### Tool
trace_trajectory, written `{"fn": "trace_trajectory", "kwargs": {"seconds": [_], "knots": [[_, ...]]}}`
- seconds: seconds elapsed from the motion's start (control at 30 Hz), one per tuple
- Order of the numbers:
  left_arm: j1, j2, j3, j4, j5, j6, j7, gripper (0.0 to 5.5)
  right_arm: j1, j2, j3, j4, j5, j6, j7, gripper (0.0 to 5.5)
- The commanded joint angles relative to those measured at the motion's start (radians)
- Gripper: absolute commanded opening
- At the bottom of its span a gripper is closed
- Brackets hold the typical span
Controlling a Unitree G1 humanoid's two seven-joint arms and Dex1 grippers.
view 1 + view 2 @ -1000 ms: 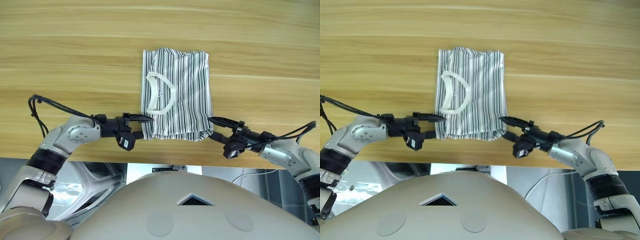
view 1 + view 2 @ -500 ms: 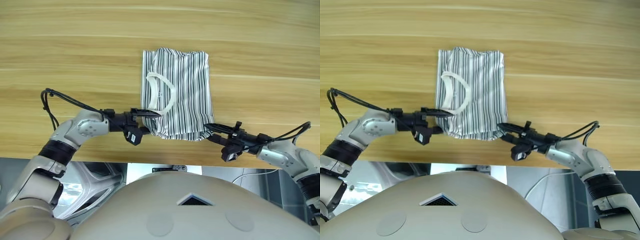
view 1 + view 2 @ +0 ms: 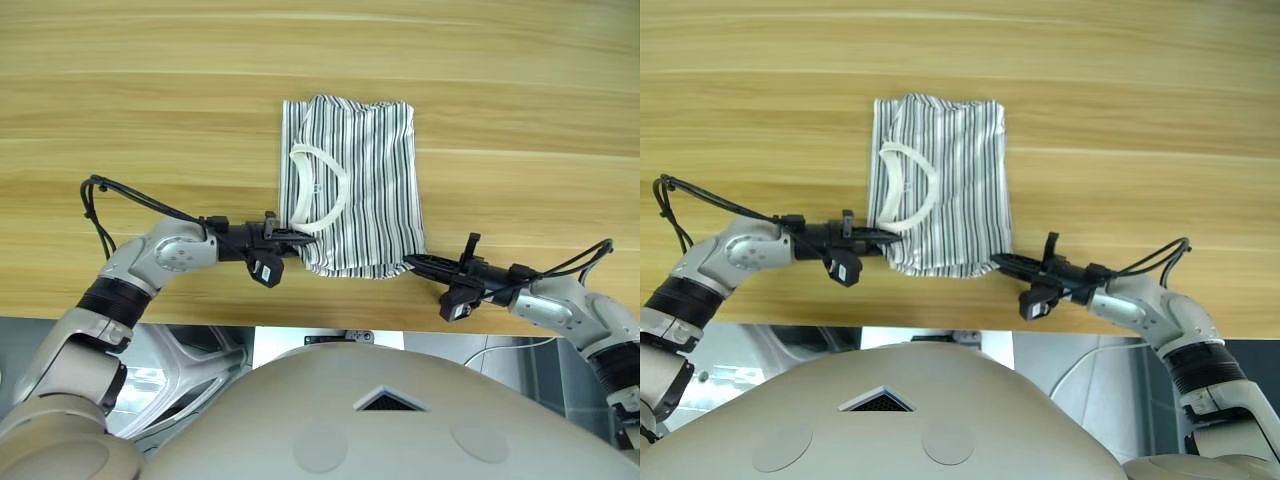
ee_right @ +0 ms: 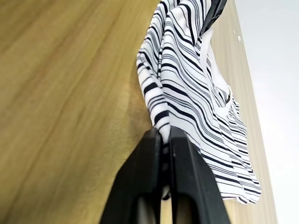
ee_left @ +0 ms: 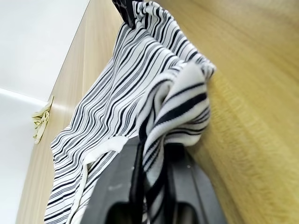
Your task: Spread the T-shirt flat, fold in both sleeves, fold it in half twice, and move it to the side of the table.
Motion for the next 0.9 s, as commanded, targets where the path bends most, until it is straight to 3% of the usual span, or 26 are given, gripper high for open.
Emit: {"fn": "trace_trajectory", "kwargs": {"seconds": [0.03,0.2,0.33,0.57,0.7,0.9], "knots": [[0.057,0.017,-0.014,0.018,0.007,0.017,-0.024,0.15,-0.017,0.020,0.013,0.021,-0.017,0.029,0.023,0.04],[0.163,0.049,0.021,-0.077,-0.045,0.026,-0.002,0.07,0.029,0.009,0.015,-0.036,0.028,0.015,0.047,0.03],[0.363,0.092,0.070,-0.268,-0.070,0.066,0.037,0.07,0.184,-0.030,0.000,-0.179,0.116,0.025,0.078,0.03],[0.685,0.155,0.183,-0.538,-0.171,0.133,0.099,0.07,0.369,-0.165,-0.035,-0.389,0.579,0.045,0.147,0.03],[0.671,0.112,0.228,-0.496,-0.267,0.189,0.113,0.07,0.297,-0.130,-0.036,-0.403,0.743,0.102,0.208,0.03],[0.555,-0.045,0.240,-0.401,-0.469,0.346,0.108,0.07,0.101,0.035,-0.003,-0.305,0.732,0.252,0.275,0.03]]}}
